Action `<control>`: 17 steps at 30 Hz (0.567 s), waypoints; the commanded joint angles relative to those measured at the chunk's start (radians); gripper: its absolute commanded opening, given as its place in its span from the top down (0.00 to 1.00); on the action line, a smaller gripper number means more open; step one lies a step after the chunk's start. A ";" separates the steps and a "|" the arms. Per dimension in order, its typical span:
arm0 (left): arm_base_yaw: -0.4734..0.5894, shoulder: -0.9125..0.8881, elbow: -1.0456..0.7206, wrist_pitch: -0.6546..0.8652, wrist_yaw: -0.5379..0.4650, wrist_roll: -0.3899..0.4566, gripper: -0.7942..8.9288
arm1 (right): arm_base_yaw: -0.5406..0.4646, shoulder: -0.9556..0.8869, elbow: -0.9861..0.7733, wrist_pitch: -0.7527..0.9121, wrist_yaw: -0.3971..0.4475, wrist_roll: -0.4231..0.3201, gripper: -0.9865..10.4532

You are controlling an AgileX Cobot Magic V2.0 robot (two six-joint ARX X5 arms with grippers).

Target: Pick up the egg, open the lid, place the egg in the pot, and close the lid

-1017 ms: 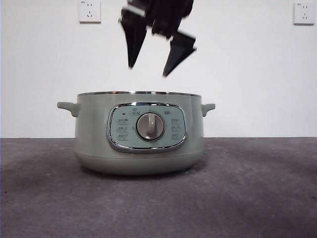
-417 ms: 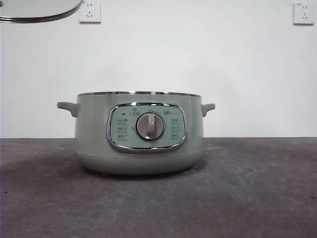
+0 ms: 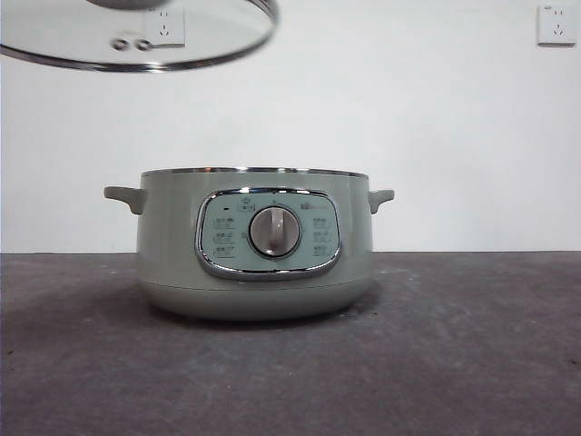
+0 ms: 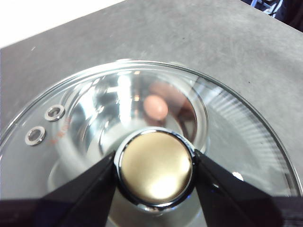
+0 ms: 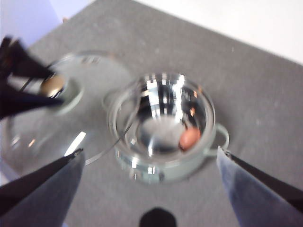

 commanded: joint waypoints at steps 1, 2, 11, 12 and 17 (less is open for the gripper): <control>-0.035 0.045 0.012 0.100 -0.005 -0.014 0.93 | 0.001 -0.082 -0.125 -0.026 0.001 0.009 0.50; -0.046 0.065 0.014 0.117 -0.013 -0.014 0.93 | 0.001 -0.109 -0.159 -0.026 0.002 0.011 0.50; -0.106 0.321 0.189 0.167 -0.063 -0.013 0.93 | 0.001 -0.416 -0.520 -0.026 0.026 0.056 0.50; -0.106 0.358 0.225 0.166 -0.063 -0.013 0.93 | 0.001 -0.454 -0.565 -0.026 0.045 0.066 0.50; -0.112 0.496 0.313 0.172 -0.063 -0.013 0.93 | 0.001 -0.604 -0.706 -0.026 0.104 0.114 0.50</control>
